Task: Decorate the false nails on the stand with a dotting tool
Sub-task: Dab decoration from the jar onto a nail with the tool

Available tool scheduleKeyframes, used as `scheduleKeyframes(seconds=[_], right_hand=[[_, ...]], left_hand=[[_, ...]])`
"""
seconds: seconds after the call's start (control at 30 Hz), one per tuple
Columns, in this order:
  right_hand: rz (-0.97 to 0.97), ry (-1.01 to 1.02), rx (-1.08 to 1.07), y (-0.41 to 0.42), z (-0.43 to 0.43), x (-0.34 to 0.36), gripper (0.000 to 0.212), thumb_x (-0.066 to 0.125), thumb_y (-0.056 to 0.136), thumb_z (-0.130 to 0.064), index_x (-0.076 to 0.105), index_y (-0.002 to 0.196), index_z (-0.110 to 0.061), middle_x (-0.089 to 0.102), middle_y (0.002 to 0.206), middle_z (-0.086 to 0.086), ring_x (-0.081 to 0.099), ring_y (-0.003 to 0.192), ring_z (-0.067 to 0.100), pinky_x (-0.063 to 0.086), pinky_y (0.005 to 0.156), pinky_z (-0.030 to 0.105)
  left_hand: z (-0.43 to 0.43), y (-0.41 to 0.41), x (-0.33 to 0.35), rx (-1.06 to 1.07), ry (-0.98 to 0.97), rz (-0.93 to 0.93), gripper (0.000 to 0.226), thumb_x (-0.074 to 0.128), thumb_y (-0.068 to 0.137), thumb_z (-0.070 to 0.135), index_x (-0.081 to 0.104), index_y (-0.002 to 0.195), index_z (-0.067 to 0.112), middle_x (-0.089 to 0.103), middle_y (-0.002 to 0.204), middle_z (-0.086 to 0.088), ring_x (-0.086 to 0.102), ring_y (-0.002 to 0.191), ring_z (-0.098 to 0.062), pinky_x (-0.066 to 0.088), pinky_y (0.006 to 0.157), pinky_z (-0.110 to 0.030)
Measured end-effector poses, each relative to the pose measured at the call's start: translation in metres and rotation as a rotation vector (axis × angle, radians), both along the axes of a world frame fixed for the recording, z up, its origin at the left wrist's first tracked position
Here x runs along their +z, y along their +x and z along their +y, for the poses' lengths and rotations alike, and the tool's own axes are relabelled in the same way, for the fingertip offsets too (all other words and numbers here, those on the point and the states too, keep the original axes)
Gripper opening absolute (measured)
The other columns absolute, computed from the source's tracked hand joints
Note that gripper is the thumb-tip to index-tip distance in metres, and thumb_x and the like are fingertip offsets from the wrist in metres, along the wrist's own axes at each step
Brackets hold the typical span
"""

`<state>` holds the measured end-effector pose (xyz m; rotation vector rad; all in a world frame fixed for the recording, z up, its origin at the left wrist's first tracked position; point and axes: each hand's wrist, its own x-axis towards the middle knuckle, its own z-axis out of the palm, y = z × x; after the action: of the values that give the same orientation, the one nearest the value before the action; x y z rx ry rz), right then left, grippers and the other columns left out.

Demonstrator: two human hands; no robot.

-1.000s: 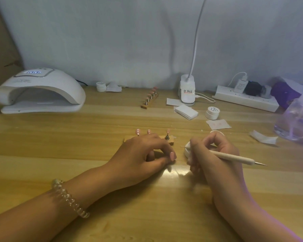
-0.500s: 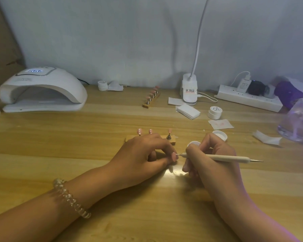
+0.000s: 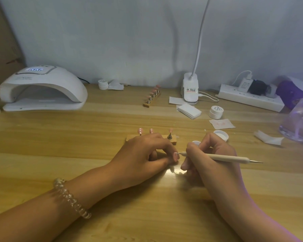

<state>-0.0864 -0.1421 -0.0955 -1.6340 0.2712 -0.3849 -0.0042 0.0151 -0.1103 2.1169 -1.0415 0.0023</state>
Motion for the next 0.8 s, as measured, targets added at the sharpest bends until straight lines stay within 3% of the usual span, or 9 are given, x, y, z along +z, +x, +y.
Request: scheduleKeyframes(seconds=[0.27,0.57,0.8], right_hand=[[-0.013,0.007,-0.012,0.0,-0.0012,-0.0011,0.026,0.062,0.08,-0.007,0.043,0.064,-0.013,0.065,0.054,0.016,0.053,0.041,0.017,0.042,0.042,0.024],[-0.008,-0.02,-0.01,0.0004,-0.0009,-0.0022,0.025,0.062,0.08,-0.006,0.043,0.065,-0.013,0.065,0.055,0.015,0.053,0.044,0.017,0.043,0.049,0.03],[-0.009,-0.014,-0.01,0.0001,-0.0006,-0.0017,0.021,0.062,0.077,-0.01,0.043,0.067,-0.01,0.065,0.054,0.016,0.052,0.043,0.017,0.043,0.045,0.029]], left_hand=[[0.0,0.0004,-0.0003,0.002,0.002,-0.001,0.017,0.063,0.082,0.04,0.074,0.09,0.03,0.063,0.085,0.012,0.053,0.06,-0.009,0.033,0.059,-0.016],[0.0003,0.0003,-0.0007,-0.008,-0.015,0.003,0.012,0.066,0.083,0.037,0.074,0.088,0.03,0.06,0.082,0.012,0.05,0.057,-0.007,0.035,0.06,-0.02],[0.0007,0.0004,0.0,-0.01,0.0,0.006,0.005,0.072,0.086,0.028,0.074,0.091,0.03,0.062,0.085,0.011,0.051,0.059,-0.007,0.034,0.061,-0.019]])
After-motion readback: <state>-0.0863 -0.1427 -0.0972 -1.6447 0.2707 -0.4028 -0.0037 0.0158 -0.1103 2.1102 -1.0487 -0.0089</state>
